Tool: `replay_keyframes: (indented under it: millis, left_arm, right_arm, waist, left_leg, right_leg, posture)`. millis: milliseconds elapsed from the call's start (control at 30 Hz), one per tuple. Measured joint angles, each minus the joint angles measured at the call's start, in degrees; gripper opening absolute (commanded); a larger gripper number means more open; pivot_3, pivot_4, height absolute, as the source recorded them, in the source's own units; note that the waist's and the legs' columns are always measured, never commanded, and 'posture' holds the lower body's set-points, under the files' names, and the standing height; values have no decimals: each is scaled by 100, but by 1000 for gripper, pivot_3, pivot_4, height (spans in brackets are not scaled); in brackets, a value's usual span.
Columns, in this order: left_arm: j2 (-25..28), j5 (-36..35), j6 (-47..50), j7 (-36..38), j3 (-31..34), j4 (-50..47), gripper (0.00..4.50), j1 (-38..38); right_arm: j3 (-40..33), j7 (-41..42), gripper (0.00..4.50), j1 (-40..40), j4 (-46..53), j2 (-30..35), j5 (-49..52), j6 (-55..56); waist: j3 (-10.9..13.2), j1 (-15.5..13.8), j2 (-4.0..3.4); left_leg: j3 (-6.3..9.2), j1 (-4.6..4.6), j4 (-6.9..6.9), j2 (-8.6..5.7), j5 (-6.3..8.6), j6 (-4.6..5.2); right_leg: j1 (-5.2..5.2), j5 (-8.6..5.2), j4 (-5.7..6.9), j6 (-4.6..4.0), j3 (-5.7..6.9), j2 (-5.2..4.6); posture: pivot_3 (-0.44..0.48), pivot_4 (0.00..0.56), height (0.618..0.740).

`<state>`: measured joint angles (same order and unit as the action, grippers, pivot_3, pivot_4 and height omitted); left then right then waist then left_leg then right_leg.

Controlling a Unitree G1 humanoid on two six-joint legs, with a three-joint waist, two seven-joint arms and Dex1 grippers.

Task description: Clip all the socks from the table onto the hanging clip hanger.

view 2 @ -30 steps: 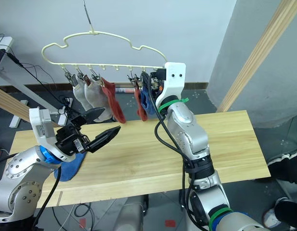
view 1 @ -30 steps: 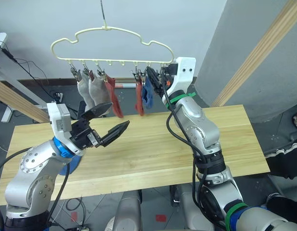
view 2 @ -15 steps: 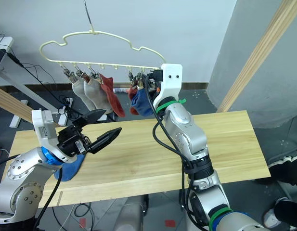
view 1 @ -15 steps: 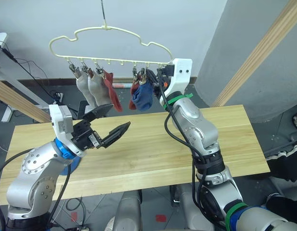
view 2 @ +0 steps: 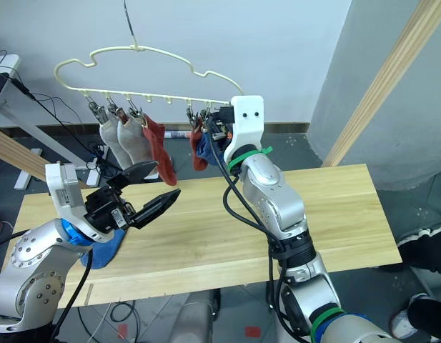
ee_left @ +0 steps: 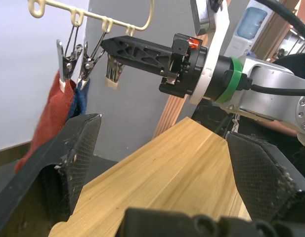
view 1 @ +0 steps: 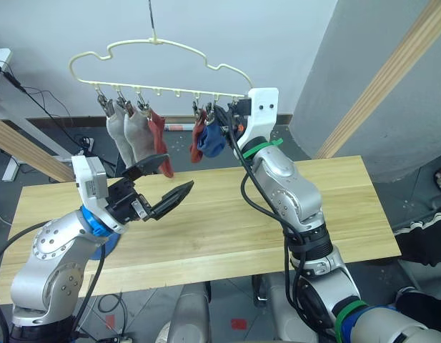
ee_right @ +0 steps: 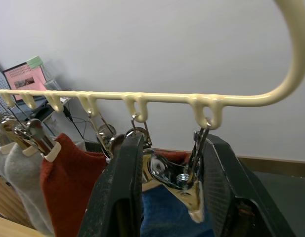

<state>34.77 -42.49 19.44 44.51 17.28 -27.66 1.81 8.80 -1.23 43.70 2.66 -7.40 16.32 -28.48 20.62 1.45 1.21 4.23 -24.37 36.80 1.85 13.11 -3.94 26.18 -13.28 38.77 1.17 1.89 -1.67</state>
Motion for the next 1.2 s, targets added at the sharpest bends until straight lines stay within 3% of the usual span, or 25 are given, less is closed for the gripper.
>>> replay_keyframes:
  millis: [200, 233, 300, 467, 1200]
  left_arm:
    - [-49, 13, -64, 20, -8, 18, 4500, -56]
    - [-53, 16, -82, 25, -10, 19, 4500, -67]
    - [-60, 19, -97, 55, -16, 19, 4500, -69]
    - [-62, 37, -110, 111, -17, 19, 4500, -122]
    - [-75, 40, -96, -17, -85, 9, 4500, -109]
  right_arm:
    - [94, 351, 1670, -34, 160, 441, -273, -48]
    - [103, 370, 1830, -37, 161, 445, -353, -37]
    - [146, 378, 2271, -52, 162, 390, -411, -28]
    - [234, 393, 3969, -113, 162, 304, -585, -29]
    - [90, 623, 3969, -275, 374, 373, -839, 69]
  waist:
    - [0, 0, 0]
    - [0, 6, 0]
    - [0, 20, 0]
    - [0, 5, 0]
    - [0, 0, 0]
  left_leg:
    - [0, 0, 1, -1, 0, 0]
    - [0, 1, 1, 0, 0, 0]
    - [0, 2, 0, 3, 0, 0]
    - [1, 2, 2, 3, 0, 0]
    - [1, 2, 2, 2, 0, 0]
  right_leg:
    - [0, 0, 0, 0, 0, 0]
    - [0, 0, 0, 0, 0, 0]
    - [0, 0, 3, 0, 0, 3]
    - [0, 0, 3, 0, 0, 3]
    - [0, 0, 3, 0, 0, 2]
  posture:
    - [80, 347, 740]
    - [80, 347, 740]
    - [83, 348, 740]
    - [84, 350, 740]
    - [74, 353, 740]
